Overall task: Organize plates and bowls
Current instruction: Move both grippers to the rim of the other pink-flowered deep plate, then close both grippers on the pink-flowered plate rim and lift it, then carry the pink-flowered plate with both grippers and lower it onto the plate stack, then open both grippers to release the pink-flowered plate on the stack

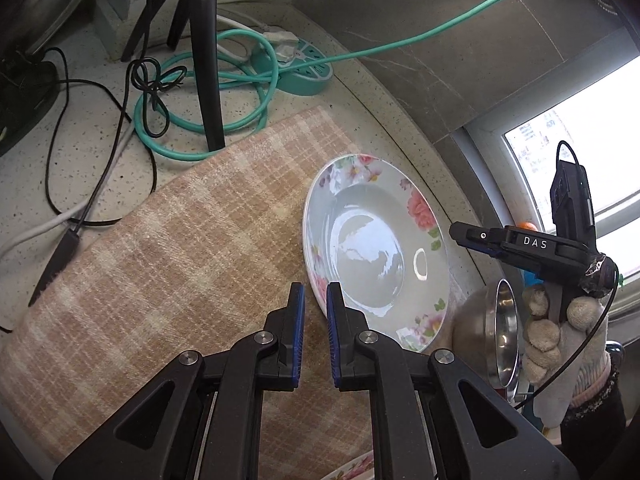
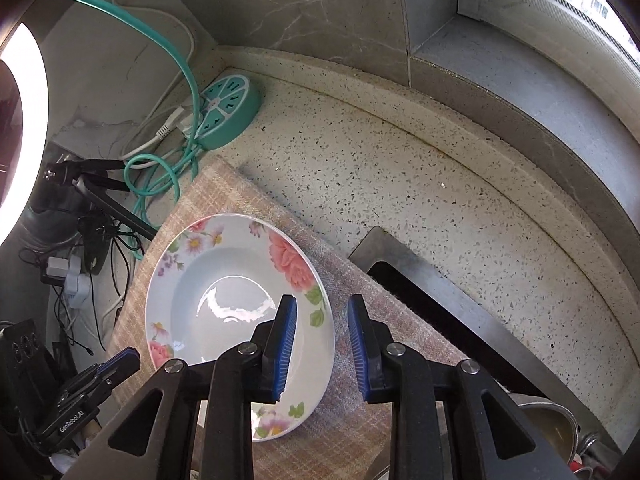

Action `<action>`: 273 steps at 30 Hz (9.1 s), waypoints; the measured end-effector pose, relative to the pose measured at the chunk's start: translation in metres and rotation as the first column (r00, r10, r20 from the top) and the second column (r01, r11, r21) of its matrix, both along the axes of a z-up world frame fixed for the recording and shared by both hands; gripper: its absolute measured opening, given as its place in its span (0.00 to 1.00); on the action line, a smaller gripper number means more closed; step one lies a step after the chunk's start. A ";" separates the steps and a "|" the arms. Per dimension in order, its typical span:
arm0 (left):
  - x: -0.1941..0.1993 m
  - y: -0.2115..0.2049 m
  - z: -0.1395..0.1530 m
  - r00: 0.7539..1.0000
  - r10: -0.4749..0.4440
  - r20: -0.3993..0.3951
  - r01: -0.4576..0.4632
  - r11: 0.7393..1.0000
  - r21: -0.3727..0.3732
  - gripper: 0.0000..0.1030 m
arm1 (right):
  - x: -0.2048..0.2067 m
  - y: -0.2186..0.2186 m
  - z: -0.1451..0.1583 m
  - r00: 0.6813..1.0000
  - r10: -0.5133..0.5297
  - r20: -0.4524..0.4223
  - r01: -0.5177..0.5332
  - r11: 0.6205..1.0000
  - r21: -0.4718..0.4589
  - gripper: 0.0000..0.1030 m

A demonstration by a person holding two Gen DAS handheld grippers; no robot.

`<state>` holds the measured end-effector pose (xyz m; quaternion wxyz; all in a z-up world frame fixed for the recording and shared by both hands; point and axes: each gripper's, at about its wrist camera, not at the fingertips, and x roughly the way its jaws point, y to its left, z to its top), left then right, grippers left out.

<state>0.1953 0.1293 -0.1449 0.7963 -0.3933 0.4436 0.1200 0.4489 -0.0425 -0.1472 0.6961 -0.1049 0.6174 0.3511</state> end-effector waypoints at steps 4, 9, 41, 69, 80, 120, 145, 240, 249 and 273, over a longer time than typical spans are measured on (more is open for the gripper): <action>0.006 0.001 -0.004 1.000 0.000 -0.009 0.000 1.000 -0.008 0.09 | 0.004 0.004 -0.007 1.000 0.006 -0.019 -0.006 1.000 -0.002 0.22; 0.010 0.001 -0.008 1.000 -0.003 -0.020 0.003 1.000 -0.013 0.09 | 0.007 0.006 -0.015 0.999 0.007 -0.039 -0.007 1.000 -0.006 0.22; 0.026 -0.002 -0.018 0.999 -0.036 -0.041 0.036 0.999 -0.010 0.08 | 0.006 0.009 -0.026 0.993 0.006 -0.115 -0.005 1.000 0.010 0.14; -0.006 0.010 -0.003 0.999 -0.042 -0.032 0.043 0.999 0.020 0.08 | -0.034 0.002 -0.017 0.989 -0.019 -0.146 0.022 1.000 0.020 0.10; -0.023 0.010 0.010 0.997 -0.070 -0.018 0.071 0.997 0.028 0.08 | -0.055 -0.005 -0.006 0.989 -0.049 -0.137 0.054 0.998 0.031 0.10; -0.056 -0.014 0.058 0.927 -0.371 0.056 0.368 0.928 0.067 0.08 | -0.172 -0.094 0.056 0.933 -0.351 -0.076 0.358 0.925 0.124 0.09; -0.077 -0.060 0.049 0.832 -0.553 0.041 0.550 0.832 0.064 0.08 | -0.265 -0.167 0.036 0.834 -0.540 -0.112 0.551 0.823 0.137 0.09; -0.087 -0.096 0.013 0.746 -0.663 -0.057 0.665 0.740 0.097 0.08 | -0.326 -0.166 0.025 0.833 -0.537 0.136 0.546 0.837 -0.033 0.14; -0.087 -0.097 0.018 0.741 -0.669 -0.063 0.671 0.730 0.129 0.08 | -0.326 -0.168 0.027 0.825 -0.550 0.131 0.557 0.830 -0.019 0.14; -0.064 -0.113 0.085 0.776 -0.627 0.063 0.610 0.772 0.178 0.08 | -0.284 -0.204 0.135 0.819 -0.542 0.189 0.509 0.838 0.194 0.18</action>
